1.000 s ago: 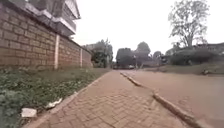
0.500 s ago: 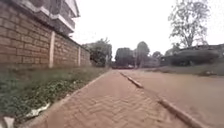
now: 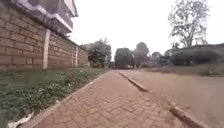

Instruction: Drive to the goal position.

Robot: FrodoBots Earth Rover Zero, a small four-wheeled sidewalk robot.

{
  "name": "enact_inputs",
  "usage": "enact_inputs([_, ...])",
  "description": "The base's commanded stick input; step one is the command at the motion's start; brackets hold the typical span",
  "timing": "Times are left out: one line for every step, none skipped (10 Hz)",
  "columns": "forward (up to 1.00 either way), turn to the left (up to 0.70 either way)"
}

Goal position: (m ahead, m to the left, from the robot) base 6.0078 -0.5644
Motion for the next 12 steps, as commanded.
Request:
enact_inputs([0.7, 0.0])
enact_inputs([0.7, 0.0])
enact_inputs([0.7, 0.0])
enact_inputs([0.7, 0.0])
enact_inputs([0.7, 0.0])
enact_inputs([0.7, 0.0])
enact_inputs([0.7, 0.0])
enact_inputs([0.7, 0.0])
enact_inputs([0.7, 0.0])
enact_inputs([0.7, 0.01])
enact_inputs([0.7, 0.02])
enact_inputs([0.7, 0.02])
